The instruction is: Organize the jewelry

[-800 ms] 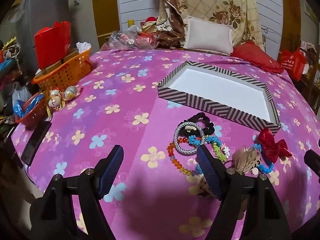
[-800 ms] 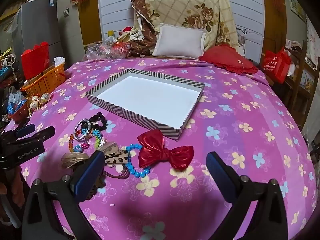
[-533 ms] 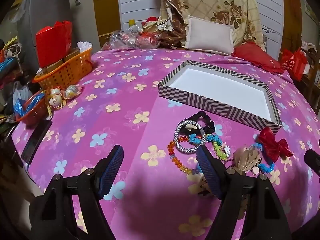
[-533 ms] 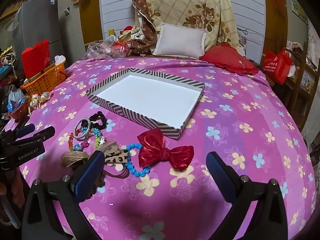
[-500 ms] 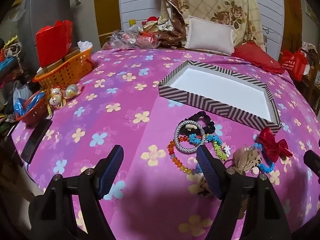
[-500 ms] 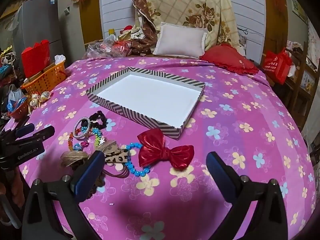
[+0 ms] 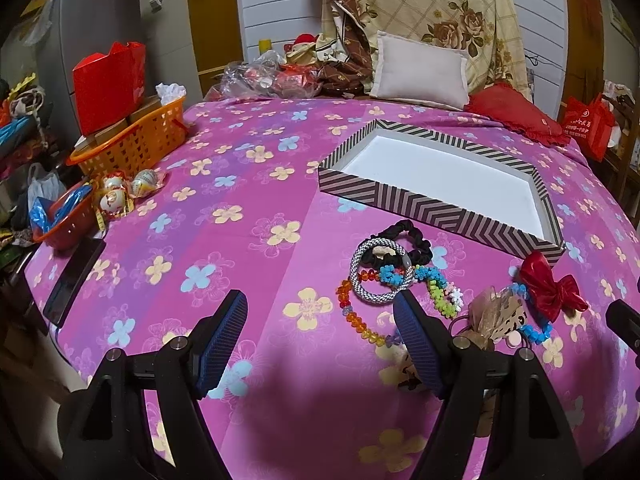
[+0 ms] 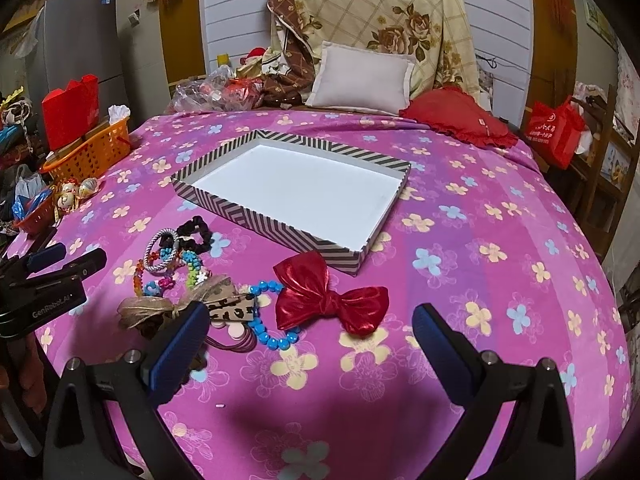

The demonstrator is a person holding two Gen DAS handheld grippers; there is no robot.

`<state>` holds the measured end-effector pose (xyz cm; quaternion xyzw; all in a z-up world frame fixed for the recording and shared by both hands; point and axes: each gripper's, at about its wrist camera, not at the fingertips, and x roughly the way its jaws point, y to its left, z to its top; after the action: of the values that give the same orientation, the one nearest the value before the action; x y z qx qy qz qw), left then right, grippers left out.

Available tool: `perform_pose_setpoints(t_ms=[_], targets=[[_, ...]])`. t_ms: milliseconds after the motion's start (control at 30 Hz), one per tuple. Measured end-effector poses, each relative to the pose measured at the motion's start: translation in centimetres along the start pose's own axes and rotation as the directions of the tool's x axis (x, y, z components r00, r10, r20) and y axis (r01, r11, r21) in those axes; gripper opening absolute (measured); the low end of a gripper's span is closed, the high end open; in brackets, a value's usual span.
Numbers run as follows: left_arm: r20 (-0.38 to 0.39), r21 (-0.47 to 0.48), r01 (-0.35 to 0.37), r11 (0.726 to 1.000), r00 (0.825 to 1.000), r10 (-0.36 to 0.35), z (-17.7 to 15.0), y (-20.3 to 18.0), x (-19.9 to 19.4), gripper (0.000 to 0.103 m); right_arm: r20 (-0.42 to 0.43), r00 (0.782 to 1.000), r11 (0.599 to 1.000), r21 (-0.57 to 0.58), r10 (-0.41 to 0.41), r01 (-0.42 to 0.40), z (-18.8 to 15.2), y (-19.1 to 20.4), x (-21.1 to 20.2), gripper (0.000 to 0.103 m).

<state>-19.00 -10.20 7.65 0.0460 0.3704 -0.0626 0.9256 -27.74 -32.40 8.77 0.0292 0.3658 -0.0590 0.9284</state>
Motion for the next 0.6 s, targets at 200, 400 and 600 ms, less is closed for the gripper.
perform_pose_setpoints(t_ms=[200, 400, 600], targets=[[-0.011, -0.005, 0.016, 1.000, 1.000, -0.016, -0.26, -0.04, 0.16, 0.053, -0.017, 1.000, 1.000, -0.013, -0.014, 0.014, 0.04, -0.22, 0.05, 0.103], [-0.024, -0.011, 0.051, 0.999, 0.998, -0.051, -0.27, 0.18, -0.05, 0.053, -0.016, 1.000, 1.000, 0.001, -0.018, 0.018, -0.10, -0.70, 0.24, 0.103], [-0.020, 0.005, 0.077, 0.997, 0.997, -0.077, -0.42, -0.47, -0.56, 0.053, 0.007, 1.000, 1.000, 0.008, -0.009, 0.009, -0.18, -0.84, 0.20, 0.103]])
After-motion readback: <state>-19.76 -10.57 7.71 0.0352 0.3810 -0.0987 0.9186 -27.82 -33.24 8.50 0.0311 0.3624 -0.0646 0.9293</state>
